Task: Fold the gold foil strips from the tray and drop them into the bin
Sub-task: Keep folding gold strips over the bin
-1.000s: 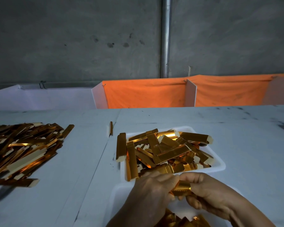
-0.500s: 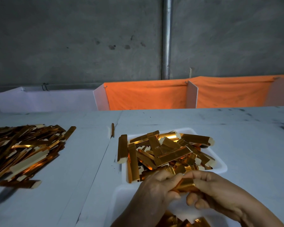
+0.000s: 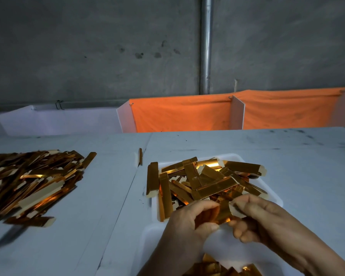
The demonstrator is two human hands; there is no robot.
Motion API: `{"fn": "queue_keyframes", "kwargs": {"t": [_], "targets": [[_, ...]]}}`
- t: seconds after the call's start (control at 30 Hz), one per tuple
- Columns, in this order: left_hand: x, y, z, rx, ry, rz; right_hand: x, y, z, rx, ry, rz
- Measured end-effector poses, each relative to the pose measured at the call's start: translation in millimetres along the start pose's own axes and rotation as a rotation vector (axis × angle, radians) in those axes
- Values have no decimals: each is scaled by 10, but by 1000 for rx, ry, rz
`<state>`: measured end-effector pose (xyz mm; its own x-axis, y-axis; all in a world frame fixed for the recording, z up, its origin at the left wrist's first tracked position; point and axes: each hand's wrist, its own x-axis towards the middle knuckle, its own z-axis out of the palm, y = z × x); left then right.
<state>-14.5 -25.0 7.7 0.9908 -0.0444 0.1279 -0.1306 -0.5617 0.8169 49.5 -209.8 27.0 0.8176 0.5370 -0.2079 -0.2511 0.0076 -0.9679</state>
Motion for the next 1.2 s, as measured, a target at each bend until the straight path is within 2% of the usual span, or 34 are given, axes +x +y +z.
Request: {"fn": "queue_keyframes", "kwargs": {"t": [0.13, 0.37, 0.57, 0.8, 1.2], "targets": [[-16, 14, -22, -43, -28, -3, -1, 8, -11, -101, 30, -56], [-35, 74, -63, -135, -78, 3, -33, -4, -3, -114, 64, -144], [-23, 44, -57, -217, -19, -7, -66, -48, 16, -126, 40, -207], [-24, 9, -69, -234, 5, 4, -145, -121, -2, -301, -26, -250], [-19, 12, -72, -187, -7, 6, -148, -91, 4, -335, -45, -246]]}}
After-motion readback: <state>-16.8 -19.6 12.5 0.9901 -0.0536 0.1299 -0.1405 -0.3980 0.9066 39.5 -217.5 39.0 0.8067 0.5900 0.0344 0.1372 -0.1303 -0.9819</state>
